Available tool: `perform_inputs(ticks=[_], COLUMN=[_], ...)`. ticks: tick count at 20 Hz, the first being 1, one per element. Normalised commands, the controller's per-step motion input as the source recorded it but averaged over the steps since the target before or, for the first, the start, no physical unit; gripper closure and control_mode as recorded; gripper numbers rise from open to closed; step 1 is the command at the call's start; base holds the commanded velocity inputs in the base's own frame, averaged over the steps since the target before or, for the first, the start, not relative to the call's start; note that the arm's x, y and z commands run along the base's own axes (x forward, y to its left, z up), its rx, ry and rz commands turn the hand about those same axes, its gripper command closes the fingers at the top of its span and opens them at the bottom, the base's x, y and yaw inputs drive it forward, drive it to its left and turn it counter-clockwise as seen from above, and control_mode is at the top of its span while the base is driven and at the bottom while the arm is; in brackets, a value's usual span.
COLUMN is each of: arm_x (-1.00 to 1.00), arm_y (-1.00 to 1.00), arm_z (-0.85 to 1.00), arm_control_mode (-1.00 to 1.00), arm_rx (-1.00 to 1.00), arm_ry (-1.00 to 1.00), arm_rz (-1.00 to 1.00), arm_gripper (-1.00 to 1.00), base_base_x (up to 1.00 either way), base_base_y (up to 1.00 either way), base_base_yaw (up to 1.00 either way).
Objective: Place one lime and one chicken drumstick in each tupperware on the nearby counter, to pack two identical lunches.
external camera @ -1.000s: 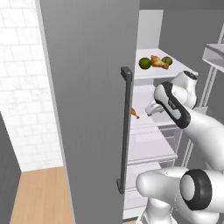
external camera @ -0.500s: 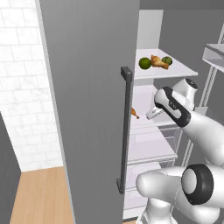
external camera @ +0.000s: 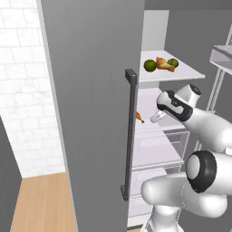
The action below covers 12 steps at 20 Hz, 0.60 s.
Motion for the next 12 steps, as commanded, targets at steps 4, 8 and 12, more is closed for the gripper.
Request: perform_inputs(ticks=[4,8,12], arm_x=[0.40,0.38,0.22], arm_y=[-0.02,0.00,0.00], arm_z=[-0.19,-0.18,-0.16], arm_control_mode=[-1.00,-1.00,-1.00], arm_rx=[0.00,0.00,0.00], arm_ry=[-0.10,-0.06,-0.06], arm_rz=[0.13,0.06,0.03], arm_gripper=[-1.00,-1.00,-1.00], base_base_x=[0.00,0.00,0.00], base_base_y=[0.00,0.00,0.00], base_base_yaw=[0.00,0.00,0.00])
